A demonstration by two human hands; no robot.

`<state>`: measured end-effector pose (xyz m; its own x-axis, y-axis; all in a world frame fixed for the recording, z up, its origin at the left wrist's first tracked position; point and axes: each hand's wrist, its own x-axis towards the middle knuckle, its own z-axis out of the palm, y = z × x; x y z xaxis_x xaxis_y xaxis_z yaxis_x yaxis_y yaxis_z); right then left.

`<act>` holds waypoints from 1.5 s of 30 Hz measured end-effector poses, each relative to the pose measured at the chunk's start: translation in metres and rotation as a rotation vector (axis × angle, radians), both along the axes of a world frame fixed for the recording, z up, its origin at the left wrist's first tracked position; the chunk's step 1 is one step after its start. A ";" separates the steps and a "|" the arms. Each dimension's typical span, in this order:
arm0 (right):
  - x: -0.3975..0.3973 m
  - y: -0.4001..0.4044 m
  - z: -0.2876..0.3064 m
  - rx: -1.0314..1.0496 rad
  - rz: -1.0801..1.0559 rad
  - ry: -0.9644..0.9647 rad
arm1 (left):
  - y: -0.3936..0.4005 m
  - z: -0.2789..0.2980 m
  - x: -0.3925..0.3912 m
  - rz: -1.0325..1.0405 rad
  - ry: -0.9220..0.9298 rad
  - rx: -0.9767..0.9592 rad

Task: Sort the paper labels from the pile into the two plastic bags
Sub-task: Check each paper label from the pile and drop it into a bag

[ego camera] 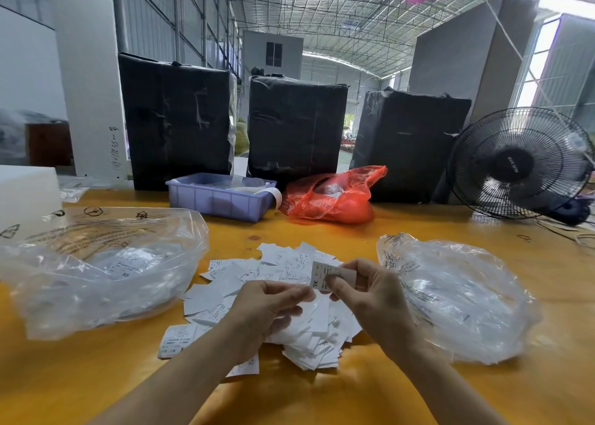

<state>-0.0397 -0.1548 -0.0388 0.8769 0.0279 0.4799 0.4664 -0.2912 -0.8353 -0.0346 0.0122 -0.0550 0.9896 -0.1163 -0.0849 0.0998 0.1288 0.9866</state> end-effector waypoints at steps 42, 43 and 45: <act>0.001 0.003 -0.005 -0.182 0.195 0.235 | -0.005 -0.004 0.000 0.013 -0.021 -0.076; 0.000 0.004 -0.005 -0.201 0.217 0.258 | -0.006 -0.004 0.000 0.015 -0.016 -0.108; -0.002 0.006 -0.004 -0.238 0.262 0.284 | -0.008 -0.005 0.000 0.036 -0.001 -0.155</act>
